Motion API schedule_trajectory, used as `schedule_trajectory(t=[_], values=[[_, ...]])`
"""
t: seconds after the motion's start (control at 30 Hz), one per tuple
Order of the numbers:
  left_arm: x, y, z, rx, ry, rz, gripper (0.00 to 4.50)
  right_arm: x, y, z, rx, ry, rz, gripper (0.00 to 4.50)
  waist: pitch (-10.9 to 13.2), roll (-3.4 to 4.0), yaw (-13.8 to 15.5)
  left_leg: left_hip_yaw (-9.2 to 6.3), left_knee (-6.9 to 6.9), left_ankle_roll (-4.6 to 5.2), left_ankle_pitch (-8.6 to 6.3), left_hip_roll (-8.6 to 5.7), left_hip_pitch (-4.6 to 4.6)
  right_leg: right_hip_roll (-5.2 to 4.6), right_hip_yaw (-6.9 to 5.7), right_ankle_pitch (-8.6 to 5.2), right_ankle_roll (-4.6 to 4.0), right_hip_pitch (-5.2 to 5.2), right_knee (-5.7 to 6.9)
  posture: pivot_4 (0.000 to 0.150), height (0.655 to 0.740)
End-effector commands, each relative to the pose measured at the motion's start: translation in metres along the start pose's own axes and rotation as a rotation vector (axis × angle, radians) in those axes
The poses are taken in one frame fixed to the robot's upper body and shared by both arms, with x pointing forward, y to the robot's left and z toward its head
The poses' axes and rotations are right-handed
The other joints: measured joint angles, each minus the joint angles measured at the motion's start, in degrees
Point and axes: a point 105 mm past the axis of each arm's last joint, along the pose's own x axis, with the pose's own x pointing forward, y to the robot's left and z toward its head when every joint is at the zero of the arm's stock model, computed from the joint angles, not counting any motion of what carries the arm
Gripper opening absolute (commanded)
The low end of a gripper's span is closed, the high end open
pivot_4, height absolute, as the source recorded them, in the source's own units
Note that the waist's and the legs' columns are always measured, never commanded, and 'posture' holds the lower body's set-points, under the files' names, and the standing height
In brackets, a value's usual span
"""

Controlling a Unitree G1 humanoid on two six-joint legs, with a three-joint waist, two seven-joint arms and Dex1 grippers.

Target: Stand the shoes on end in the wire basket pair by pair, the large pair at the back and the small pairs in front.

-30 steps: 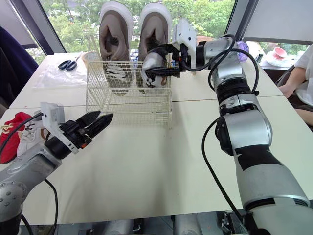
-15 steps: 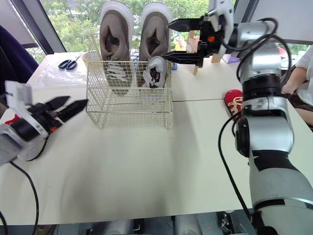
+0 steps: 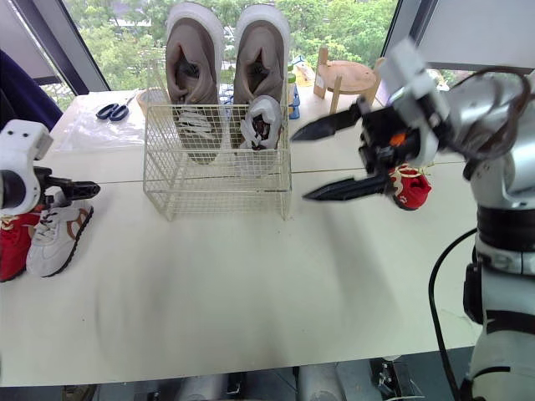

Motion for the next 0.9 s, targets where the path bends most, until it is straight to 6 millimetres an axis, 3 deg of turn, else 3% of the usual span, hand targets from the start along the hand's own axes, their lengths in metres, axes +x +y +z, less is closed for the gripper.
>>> schedule_trajectory(t=[0.03, 0.27, 0.5, 0.6, 0.63, 0.83, 0.87, 0.9], values=[[0.007, 0.023, -0.004, -0.041, 0.059, 0.088, 4.47, 0.001, 0.002, 0.004, -0.039, 0.007, -0.051, 4.5, 0.0, -0.01, 0.02, 0.0, -0.01, 0.0, 0.0, 0.0, -0.01, 0.0, 0.01, 0.0, 0.0, -0.02, 0.0, 0.15, 0.74], [0.029, 0.033, -0.009, -0.092, 0.116, 0.075, 4.47, 0.001, 0.002, 0.002, -0.01, -0.012, -0.111, 4.5, -0.05, -0.1, 0.5, 0.09, 0.03, 0.0, 0.0, -0.05, -0.08, -0.02, -0.03, 0.0, 0.0, -0.01, -0.03, 0.15, 0.74], [0.069, 0.024, -0.008, -0.143, 0.118, -0.029, 4.47, 0.005, -0.001, 0.001, 0.004, -0.033, -0.15, 4.5, -0.08, -0.16, 0.6, 0.12, 0.1, 0.01, 0.0, -0.1, -0.09, -0.05, -0.03, 0.0, 0.0, 0.01, -0.02, 0.15, 0.74], [0.083, 0.022, -0.009, -0.134, 0.128, -0.044, 3.82, 0.007, -0.001, -0.001, 0.005, -0.027, -0.159, 4.5, -0.08, -0.18, 0.4, 0.13, 0.11, 0.02, 0.0, -0.1, -0.11, -0.04, -0.04, 0.0, 0.01, 0.0, -0.02, 0.15, 0.74], [0.085, 0.023, -0.01, -0.125, 0.132, -0.041, 3.16, 0.008, -0.001, -0.001, 0.006, -0.026, -0.164, 4.5, -0.08, -0.17, 0.37, 0.13, 0.1, 0.03, 0.0, -0.1, -0.12, -0.04, -0.04, 0.0, 0.01, 0.0, -0.03, 0.15, 0.74], [0.083, 0.025, -0.004, -0.132, 0.131, -0.034, 0.4, 0.005, -0.001, -0.002, 0.025, -0.03, -0.211, 4.5, -0.08, -0.18, 1.14, 0.12, 0.14, 0.04, 0.0, -0.09, -0.11, -0.07, -0.05, 0.01, 0.02, 0.02, 0.01, 0.15, 0.74], [0.081, 0.026, 0.0, -0.137, 0.125, -0.034, 0.01, 0.004, -0.001, -0.002, 0.029, -0.031, -0.213, 4.5, -0.09, -0.19, 1.28, 0.12, 0.15, 0.04, 0.0, -0.09, -0.11, -0.08, -0.05, 0.01, 0.02, 0.02, 0.01, 0.15, 0.74], [0.076, 0.027, 0.005, -0.148, 0.112, -0.032, 0.01, 0.004, 0.0, -0.003, 0.032, -0.031, -0.215, 4.5, -0.09, -0.19, 1.43, 0.12, 0.15, 0.04, 0.0, -0.08, -0.11, -0.08, -0.05, 0.01, 0.02, 0.02, 0.01, 0.15, 0.74]])
